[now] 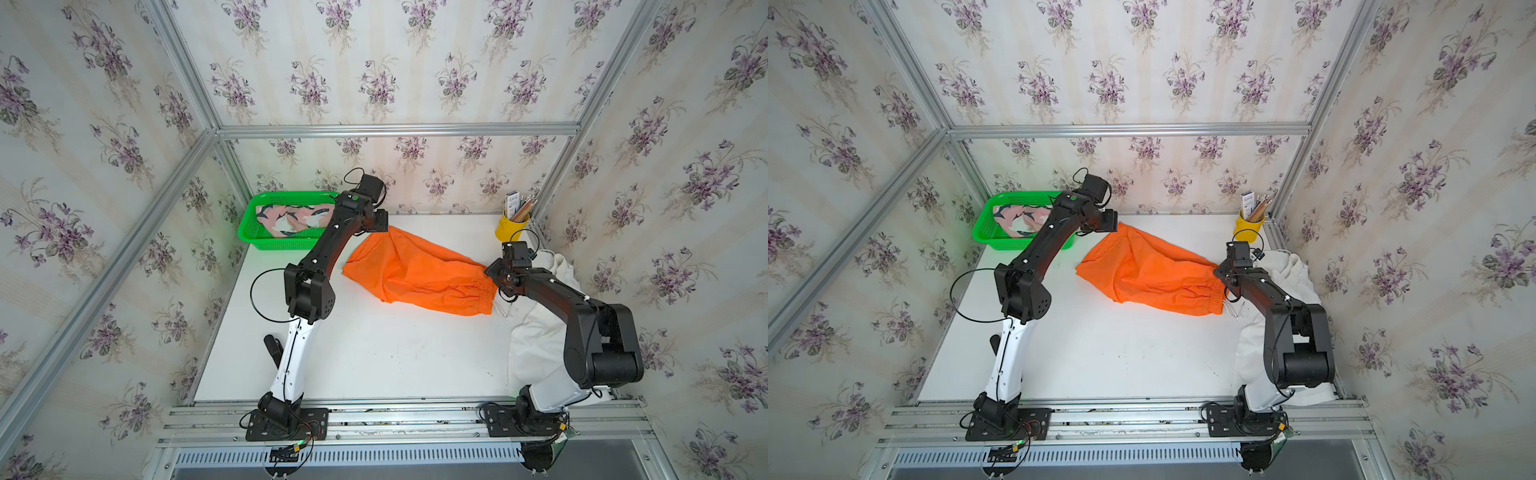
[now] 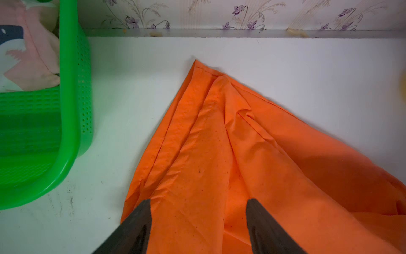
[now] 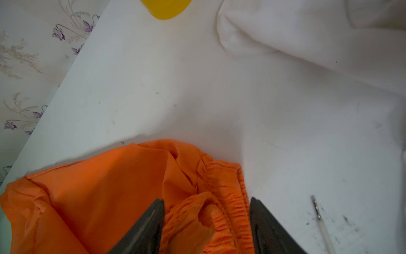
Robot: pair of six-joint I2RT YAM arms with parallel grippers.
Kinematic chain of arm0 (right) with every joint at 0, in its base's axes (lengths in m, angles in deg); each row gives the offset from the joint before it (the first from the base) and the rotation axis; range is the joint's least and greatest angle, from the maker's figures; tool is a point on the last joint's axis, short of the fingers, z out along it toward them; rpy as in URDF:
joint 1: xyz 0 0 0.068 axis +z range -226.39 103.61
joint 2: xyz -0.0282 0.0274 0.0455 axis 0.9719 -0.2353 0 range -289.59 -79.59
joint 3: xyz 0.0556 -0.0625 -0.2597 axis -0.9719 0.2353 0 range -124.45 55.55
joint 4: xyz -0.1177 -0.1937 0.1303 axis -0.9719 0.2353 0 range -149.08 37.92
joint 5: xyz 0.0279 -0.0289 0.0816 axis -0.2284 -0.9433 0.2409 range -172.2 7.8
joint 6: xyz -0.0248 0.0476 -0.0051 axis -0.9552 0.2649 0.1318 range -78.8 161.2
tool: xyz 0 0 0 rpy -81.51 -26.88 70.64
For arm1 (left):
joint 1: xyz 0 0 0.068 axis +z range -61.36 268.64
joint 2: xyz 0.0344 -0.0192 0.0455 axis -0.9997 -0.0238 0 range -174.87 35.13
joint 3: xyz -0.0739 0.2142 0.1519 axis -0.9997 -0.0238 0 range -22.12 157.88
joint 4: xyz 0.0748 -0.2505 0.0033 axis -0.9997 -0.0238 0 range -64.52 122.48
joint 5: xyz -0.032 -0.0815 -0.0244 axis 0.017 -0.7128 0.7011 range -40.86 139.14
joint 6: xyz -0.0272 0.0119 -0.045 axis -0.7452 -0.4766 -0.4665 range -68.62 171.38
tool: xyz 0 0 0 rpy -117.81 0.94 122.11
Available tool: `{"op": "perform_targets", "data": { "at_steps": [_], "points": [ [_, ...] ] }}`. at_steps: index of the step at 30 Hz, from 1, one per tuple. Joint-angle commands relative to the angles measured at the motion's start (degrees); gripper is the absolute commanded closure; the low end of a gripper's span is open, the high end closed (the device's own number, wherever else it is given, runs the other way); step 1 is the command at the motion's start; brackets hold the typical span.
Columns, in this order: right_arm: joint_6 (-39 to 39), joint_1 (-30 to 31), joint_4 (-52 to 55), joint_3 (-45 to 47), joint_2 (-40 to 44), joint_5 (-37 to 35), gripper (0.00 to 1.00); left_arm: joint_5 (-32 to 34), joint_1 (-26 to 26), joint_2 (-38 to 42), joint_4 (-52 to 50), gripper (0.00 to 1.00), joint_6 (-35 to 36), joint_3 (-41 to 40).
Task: Roll up the shorts
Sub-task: Fold the shorts at the center of the board, then adjust the shorts at the center of the board.
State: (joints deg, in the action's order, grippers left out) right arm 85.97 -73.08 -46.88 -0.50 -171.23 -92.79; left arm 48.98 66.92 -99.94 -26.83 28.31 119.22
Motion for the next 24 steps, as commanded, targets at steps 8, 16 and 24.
{"op": "perform_targets", "data": {
  "at_steps": [8,16,24],
  "points": [
    [-23.15,0.03,-3.26,-4.92,1.76,18.63,0.48,-4.37,-5.29,17.84,4.81,0.29,-4.13,-27.79],
    [-27.47,-0.06,7.91,-21.24,-20.15,22.84,0.56,-5.46,-8.40,11.58,6.89,0.31,-7.09,-33.92],
    [-22.84,-0.02,11.04,-13.73,-21.07,24.67,0.71,-3.74,-5.46,-0.20,5.60,0.32,-6.15,-25.77]
  ]
}}
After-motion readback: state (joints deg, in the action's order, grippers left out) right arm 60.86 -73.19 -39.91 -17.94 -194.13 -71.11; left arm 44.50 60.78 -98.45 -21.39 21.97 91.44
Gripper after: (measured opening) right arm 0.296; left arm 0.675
